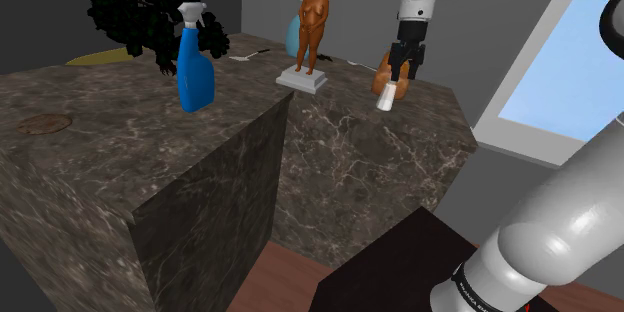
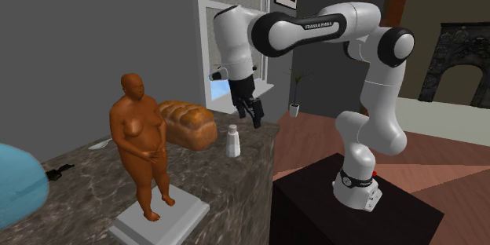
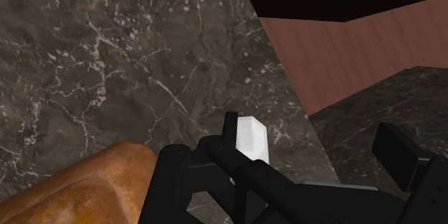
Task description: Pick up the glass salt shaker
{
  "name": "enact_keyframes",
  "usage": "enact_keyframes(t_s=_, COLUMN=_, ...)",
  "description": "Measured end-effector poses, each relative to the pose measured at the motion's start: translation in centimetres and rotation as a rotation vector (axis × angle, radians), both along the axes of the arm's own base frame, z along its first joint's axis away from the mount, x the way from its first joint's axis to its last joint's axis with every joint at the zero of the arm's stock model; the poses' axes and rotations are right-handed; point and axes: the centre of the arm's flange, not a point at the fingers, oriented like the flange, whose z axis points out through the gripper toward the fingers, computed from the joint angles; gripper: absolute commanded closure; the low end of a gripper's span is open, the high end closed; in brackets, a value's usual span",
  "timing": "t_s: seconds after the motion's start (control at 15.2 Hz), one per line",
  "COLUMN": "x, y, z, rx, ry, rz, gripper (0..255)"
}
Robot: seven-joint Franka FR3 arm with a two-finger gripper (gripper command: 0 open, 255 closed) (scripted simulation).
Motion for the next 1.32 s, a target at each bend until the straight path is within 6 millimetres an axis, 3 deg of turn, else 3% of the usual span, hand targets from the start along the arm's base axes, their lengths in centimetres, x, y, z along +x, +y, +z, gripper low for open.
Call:
enact_keyframes(t_s=0.2, x=3.3, y=-2.6, z=0.0, rx=0.026, ry=0.003, rz=0.016, gripper=0)
enact_keyframes(t_s=0.73, x=4.0, y=-3.7, z=-3.3, rx=0.034, ry=0.005, rz=0.023, gripper=0)
enact_keyframes(t_s=0.79, x=4.0, y=-3.6, z=-3.5, rx=0.034, ry=0.005, rz=0.023, gripper=255)
enact_keyframes(t_s=1.32, x=3.9, y=-3.7, z=-3.7, rx=0.033, ry=0.003, rz=0.022, gripper=255)
